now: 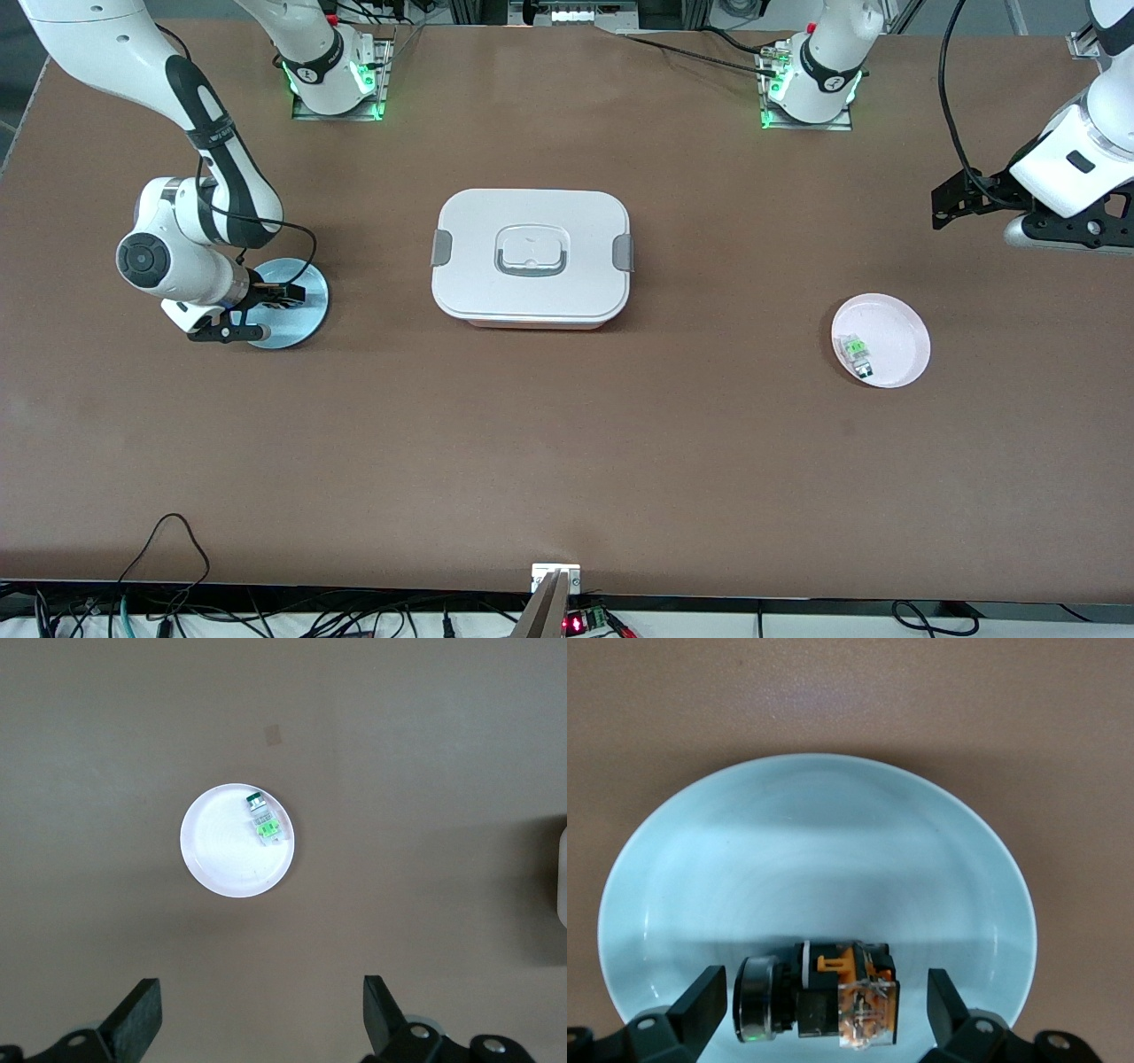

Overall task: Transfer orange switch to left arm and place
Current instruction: 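Close the right gripper on the orange switch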

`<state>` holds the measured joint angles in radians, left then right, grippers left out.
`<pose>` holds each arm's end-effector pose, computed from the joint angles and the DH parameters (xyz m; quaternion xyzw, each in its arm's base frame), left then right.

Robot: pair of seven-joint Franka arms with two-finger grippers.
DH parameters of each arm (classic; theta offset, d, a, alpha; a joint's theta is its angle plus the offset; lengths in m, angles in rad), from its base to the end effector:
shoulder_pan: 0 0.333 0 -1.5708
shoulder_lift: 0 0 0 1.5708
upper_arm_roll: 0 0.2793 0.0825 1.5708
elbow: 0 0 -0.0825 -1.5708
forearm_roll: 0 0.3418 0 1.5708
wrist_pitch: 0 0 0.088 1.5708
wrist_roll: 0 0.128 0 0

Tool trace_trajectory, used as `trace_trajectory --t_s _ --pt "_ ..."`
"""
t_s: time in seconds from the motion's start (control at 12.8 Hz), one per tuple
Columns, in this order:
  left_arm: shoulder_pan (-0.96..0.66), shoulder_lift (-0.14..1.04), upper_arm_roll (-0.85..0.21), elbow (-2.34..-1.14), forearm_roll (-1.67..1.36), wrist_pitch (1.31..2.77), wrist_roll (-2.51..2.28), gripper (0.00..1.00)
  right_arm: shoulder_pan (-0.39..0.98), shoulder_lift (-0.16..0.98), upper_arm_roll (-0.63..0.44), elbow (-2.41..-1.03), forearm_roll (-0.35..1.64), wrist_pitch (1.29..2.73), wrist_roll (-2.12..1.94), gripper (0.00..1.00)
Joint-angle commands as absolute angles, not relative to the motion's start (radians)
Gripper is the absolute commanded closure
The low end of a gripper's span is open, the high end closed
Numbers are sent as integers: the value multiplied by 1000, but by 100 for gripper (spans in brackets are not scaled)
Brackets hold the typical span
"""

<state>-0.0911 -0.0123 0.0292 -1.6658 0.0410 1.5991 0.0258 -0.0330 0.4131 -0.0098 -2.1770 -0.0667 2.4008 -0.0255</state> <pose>0.5068 -0.0262 0.5348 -0.9984 0.0450 0.0268 0.0208 0.4989 -0.0230 0.1656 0.9951 0.0182 -0.0952 0.0188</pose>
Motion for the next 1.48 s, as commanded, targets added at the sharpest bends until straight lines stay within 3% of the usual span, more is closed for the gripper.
trace_trajectory --t_s 0.0,0.47,0.62,0.7,0.94,1.09,1.4 --pt "-95 -18 29 -1657 57 1585 29 0 -32 425 -2 -2178 -78 2410 -35 0" --pt "-95 -18 28 -1658 55 1585 29 0 -34 437 2 -2180 -78 2410 -37 0" --pt "-95 -18 29 -1658 55 1585 28 0 -34 436 2 -2180 -78 2407 -38 4" --pt "-95 -20 28 -1657 57 1583 29 0 -34 434 2 -2180 -81 2402 -40 14" --pt "-95 -18 28 -1657 55 1585 28 0 -34 431 5 -2177 -80 2398 -128 56" --pt "-95 -18 28 -1657 55 1585 29 0 -37 431 6 -2175 -78 2399 -141 66" --pt "-95 -18 28 -1657 55 1585 28 0 -37 416 24 -2169 -77 2396 -172 71"
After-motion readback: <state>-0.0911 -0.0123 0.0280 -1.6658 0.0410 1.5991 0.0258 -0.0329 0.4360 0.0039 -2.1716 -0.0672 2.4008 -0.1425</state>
